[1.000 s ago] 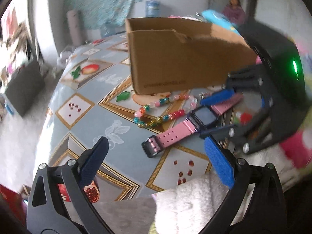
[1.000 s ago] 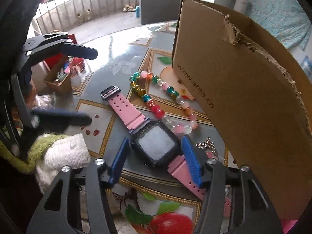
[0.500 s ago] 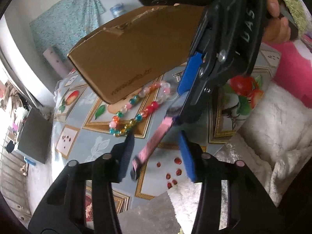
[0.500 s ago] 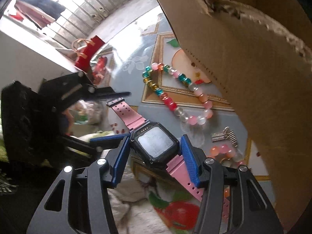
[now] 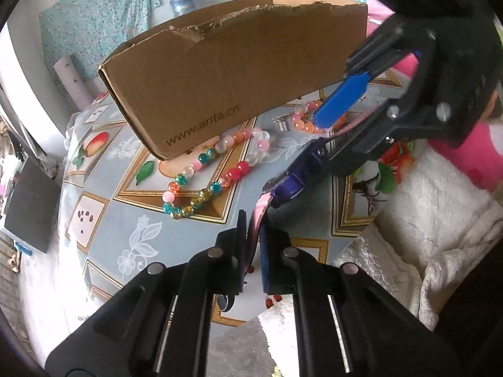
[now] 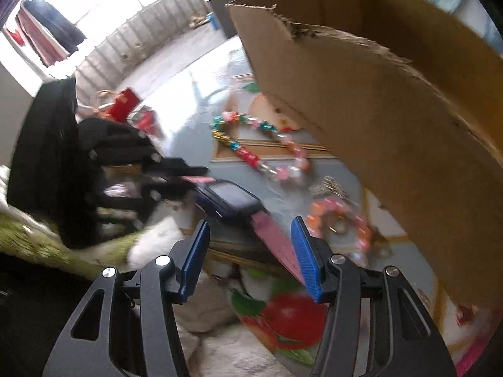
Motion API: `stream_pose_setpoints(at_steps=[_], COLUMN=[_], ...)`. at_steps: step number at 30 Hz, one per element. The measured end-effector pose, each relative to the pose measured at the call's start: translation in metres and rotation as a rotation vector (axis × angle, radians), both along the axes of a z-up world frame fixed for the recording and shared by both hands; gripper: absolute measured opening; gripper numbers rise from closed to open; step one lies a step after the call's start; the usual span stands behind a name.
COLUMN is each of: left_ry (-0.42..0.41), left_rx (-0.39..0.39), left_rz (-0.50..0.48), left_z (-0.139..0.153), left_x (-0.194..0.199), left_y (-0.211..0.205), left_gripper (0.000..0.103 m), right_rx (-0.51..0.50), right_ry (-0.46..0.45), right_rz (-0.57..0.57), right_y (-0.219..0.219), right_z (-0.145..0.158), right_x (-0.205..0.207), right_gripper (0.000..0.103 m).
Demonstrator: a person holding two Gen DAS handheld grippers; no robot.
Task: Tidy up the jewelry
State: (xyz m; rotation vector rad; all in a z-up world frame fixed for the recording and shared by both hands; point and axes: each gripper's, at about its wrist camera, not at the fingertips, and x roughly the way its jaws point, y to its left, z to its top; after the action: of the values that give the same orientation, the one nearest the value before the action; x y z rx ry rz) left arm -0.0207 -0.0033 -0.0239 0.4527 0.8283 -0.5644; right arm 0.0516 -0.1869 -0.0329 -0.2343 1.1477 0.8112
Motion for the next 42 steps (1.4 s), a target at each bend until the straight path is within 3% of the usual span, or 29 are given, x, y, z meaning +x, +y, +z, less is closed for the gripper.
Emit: stream_pose_setpoints(at_steps=[4,7,9,10,15,19,23,27,29,33,36,40,42], left_ry=[-0.009,-0.029,-0.064,-0.082,-0.110,-0.158,-0.214,-0.272,-0.278,-0.235,-0.119,0.115,0.189], left_rx=[0.013,0.033,0.064,0.082,0.114,0.122,0.076,0.031,-0.008,-0.060,-0.074,-0.067,-0.054], left_rz=[-0.017,-0.020,-0.025,-0.029,-0.025,0.007,0.034,0.028,0.021,0.008,0.028,0.063,0.073], left_z=[-0.001,-0.002,-0.002,-0.003,-0.001,0.019,0.060,0.102,0.121,0.145,0.151,0.129,0.116], left_x=[0.004,0.005,-0.002,-0.004,-0.016,-0.016,-0.016,0.007,0.028,0.071,0.113,0.177,0.202], left_y=[0.001,0.000,-0.004,-0.006,-0.014,-0.014,-0.015,-0.022,-0.028,-0.046,-0.063,-0.077,-0.081], left_gripper=[0.007,0.007,0.006,0.006,0.003,0.003,0.003,0.003,0.003,0.003,0.003,0.003,0.004], right_rx=[-0.079,-0.170,-0.235,-0.246,-0.247,-0.211,-0.158,-0.147,-0.127,-0.039,0.007,0.003,-0.015], right_ry=[-0.140,-0.280,-0.378,-0.405,-0.511,-0.589,-0.686,-0.723,-0.689,-0.479,-0.280,-0.076,0.021], right_rz=[-0.043,-0.059,-0.074,-0.085,-0.148,-0.172,-0.207,-0.210,-0.213,-0.258,-0.284,-0.304,-0.306], right_y=[-0.002,0.007,0.018,0.020,0.021,0.022,0.019,0.007,-0.004,-0.033,-0.052,-0.069,-0.073], right_z=[-0.007,-0.010,-0.011,-0.012,-0.010,0.003,0.044,0.088,0.107,0.134,0.126,0.099,0.080], right_x=[-0.024,-0.041,-0.051,-0.055,-0.070,-0.087,-0.100,-0.076,-0.054,0.022,0.085,0.149,0.174], right_gripper=[0.048,0.035,0.017,0.013,0.009,0.006,0.005,0.005,0.005,0.005,0.005,0.005,0.005])
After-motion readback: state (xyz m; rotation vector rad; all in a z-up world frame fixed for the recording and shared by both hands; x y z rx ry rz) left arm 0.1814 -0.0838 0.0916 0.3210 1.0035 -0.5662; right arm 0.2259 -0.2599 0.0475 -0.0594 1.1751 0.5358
